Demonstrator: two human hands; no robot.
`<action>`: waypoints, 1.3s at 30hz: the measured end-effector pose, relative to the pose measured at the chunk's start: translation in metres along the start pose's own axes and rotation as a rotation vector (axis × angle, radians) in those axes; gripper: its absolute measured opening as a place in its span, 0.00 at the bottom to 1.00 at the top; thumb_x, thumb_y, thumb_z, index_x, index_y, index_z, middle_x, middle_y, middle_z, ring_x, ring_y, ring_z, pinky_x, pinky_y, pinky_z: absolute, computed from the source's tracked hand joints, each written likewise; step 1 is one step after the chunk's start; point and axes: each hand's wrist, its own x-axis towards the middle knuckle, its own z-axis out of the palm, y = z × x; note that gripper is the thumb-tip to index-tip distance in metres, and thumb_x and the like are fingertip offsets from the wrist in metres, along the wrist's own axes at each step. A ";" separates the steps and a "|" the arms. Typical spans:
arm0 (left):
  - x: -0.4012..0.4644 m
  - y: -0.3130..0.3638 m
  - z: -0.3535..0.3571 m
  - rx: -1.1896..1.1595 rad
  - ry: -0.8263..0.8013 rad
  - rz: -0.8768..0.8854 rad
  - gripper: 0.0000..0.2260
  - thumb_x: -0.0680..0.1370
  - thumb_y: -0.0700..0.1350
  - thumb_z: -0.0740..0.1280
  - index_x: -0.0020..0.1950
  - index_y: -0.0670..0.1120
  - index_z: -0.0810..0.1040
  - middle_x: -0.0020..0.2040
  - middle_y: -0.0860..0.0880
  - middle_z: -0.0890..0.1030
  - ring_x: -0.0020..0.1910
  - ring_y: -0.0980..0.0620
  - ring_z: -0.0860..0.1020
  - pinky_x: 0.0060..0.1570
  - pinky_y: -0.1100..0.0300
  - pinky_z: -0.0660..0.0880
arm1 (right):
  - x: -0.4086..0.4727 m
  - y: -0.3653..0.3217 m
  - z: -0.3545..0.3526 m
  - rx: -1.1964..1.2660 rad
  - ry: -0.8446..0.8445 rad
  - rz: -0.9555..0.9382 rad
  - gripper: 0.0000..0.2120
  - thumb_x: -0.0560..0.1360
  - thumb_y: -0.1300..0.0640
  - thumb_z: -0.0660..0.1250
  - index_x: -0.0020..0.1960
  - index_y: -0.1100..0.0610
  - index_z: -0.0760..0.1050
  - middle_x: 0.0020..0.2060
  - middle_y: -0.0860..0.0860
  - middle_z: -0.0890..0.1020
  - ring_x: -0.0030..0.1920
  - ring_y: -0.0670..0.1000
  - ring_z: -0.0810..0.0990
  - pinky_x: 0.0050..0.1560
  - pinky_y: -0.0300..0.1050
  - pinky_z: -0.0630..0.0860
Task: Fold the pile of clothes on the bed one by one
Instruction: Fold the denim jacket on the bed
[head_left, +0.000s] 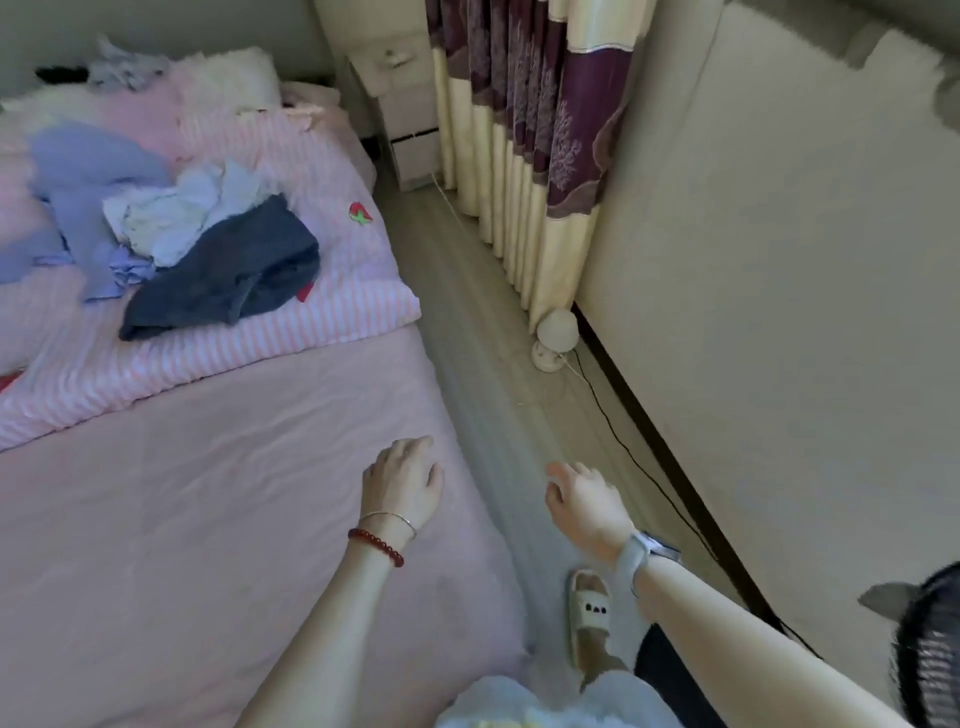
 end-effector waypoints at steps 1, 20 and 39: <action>0.009 0.006 -0.002 -0.025 0.016 -0.040 0.16 0.78 0.45 0.59 0.65 0.45 0.71 0.65 0.45 0.73 0.63 0.43 0.70 0.58 0.54 0.68 | 0.016 0.000 -0.011 -0.020 -0.011 -0.026 0.08 0.78 0.57 0.51 0.49 0.55 0.69 0.50 0.53 0.73 0.55 0.57 0.72 0.48 0.46 0.65; 0.232 -0.048 -0.087 -0.312 0.356 -0.506 0.18 0.79 0.47 0.59 0.69 0.46 0.68 0.68 0.46 0.70 0.66 0.45 0.68 0.62 0.55 0.66 | 0.321 -0.139 -0.146 -0.177 -0.106 -0.544 0.20 0.80 0.55 0.54 0.71 0.52 0.63 0.67 0.53 0.69 0.65 0.56 0.69 0.63 0.48 0.68; 0.462 -0.222 -0.138 -0.458 0.273 -0.955 0.34 0.77 0.53 0.63 0.76 0.54 0.47 0.77 0.47 0.45 0.74 0.42 0.49 0.70 0.49 0.59 | 0.579 -0.418 -0.135 -0.461 -0.480 -1.040 0.21 0.80 0.54 0.55 0.73 0.51 0.59 0.71 0.47 0.62 0.70 0.48 0.61 0.67 0.43 0.62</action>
